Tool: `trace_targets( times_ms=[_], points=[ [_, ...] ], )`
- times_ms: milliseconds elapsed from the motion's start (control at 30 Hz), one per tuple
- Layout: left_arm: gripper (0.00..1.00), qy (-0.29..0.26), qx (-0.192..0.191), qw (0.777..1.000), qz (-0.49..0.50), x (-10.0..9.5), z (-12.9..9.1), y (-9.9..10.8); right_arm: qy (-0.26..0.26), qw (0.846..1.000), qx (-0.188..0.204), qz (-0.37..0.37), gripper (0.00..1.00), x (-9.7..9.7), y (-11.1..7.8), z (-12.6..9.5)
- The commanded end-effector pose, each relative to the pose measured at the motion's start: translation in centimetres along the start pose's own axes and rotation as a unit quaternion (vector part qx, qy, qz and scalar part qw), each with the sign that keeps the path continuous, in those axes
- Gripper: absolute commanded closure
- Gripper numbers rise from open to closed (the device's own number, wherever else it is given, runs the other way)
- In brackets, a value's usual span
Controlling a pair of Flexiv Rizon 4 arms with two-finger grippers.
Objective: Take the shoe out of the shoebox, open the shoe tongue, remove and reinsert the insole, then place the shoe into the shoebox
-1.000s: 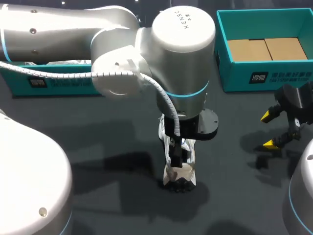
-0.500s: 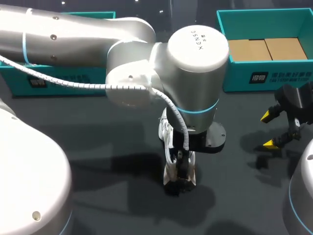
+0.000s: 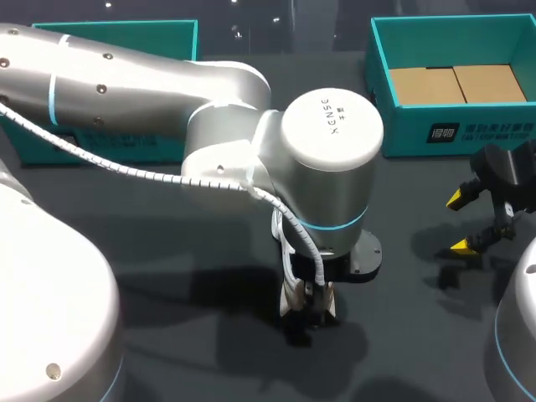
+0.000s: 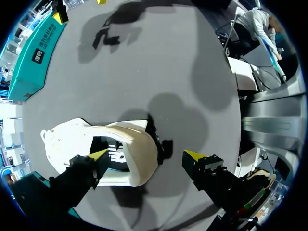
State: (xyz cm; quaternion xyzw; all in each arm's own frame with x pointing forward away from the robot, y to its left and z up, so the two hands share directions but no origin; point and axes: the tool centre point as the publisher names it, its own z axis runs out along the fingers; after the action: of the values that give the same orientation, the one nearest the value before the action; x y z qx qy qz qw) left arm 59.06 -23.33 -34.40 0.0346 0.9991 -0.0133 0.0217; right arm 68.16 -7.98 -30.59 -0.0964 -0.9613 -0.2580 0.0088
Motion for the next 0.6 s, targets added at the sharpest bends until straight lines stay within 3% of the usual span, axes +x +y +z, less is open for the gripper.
trace_targets(
  times_ms=[33,333,600],
  points=[
    [0.0,0.001,-0.002,1.0,-0.003,0.1,1.3,-0.4,-0.001,1.0,0.001,0.0,0.0,0.1,0.0,0.0],
    [0.16,0.005,-0.004,1.0,-0.004,0.7,2.2,-0.3,-0.001,1.0,0.001,0.0,0.0,0.1,0.0,0.0],
    [0.24,0.008,-0.009,1.0,-0.006,0.6,3.1,-0.1,-0.001,1.0,0.001,0.0,0.0,0.1,0.0,0.0]
  ],
)
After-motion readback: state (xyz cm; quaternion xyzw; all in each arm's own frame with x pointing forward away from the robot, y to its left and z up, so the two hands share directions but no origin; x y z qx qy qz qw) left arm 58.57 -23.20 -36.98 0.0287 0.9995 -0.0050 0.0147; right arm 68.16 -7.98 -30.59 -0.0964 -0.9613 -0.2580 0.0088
